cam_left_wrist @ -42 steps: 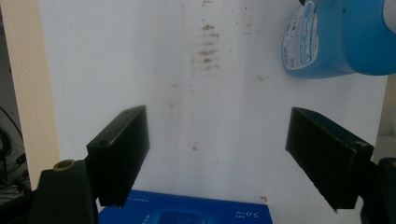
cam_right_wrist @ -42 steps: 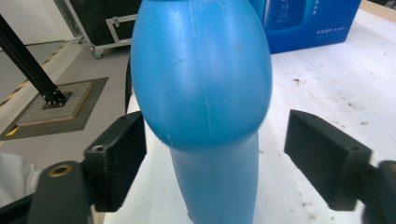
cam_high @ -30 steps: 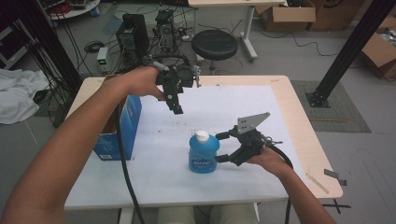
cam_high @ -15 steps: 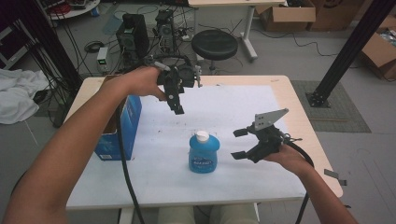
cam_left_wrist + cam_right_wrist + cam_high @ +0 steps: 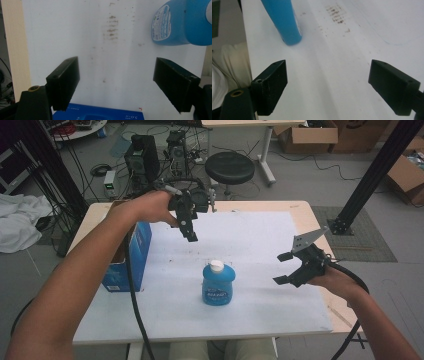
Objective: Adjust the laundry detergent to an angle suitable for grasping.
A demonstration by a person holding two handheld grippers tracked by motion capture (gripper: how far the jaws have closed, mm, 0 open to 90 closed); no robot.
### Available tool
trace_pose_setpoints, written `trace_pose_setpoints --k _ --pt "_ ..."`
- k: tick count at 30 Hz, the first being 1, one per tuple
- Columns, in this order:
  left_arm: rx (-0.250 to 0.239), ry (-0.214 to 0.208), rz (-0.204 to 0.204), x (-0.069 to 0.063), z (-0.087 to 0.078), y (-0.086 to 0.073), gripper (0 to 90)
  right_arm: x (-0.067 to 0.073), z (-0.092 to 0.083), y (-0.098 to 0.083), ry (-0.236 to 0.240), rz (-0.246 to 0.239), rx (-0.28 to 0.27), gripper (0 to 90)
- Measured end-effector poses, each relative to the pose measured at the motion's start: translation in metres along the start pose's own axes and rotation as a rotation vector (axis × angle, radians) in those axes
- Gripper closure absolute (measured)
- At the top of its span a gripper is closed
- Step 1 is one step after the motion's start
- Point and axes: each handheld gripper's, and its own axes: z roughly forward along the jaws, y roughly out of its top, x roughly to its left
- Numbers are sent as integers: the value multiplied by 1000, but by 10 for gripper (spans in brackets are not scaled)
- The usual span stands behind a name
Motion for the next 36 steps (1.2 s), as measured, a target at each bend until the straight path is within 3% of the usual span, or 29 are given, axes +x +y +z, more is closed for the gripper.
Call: trace_pose_setpoints --k 6,14,36 --pt "-6 0 -6 0 0 1 220 -4 -14 -1 -41 9 94 156" --pt "-10 -1 -6 -1 -1 3 220 -9 -23 -4 -61 21 148 158" --pt "-12 -1 -17 -4 -1 9 220 -11 -29 -11 -75 34 182 171"
